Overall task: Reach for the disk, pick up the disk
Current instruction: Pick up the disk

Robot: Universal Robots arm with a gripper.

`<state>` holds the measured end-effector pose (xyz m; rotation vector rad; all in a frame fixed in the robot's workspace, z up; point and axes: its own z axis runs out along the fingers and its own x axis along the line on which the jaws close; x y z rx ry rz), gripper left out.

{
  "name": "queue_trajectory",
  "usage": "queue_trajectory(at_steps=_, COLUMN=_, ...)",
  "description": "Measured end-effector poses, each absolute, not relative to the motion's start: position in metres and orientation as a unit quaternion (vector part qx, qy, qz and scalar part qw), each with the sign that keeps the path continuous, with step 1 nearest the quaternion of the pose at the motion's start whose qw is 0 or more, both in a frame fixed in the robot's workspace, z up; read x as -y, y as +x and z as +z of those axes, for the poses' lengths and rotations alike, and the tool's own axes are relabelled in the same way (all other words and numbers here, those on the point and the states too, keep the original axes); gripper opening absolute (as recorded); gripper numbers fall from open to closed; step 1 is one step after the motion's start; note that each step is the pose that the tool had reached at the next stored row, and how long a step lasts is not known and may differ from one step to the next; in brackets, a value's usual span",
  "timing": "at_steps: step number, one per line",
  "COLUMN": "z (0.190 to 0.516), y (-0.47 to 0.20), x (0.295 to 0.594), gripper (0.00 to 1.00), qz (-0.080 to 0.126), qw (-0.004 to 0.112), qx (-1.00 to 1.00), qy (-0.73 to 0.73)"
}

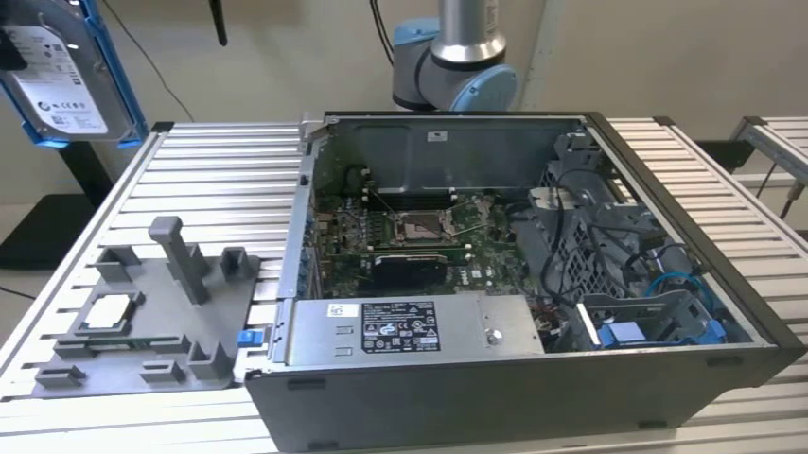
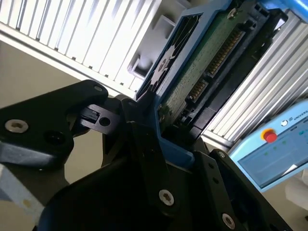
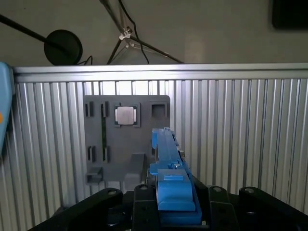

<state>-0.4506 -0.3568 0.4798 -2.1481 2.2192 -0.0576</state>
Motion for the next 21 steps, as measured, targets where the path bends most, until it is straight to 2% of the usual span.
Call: queue_trajectory(at_steps=21, z=0.480, y=-0.419, x=0.357, gripper=0.00, qz=-0.019, qw=0.026, qx=-0.718, qy=-0.695)
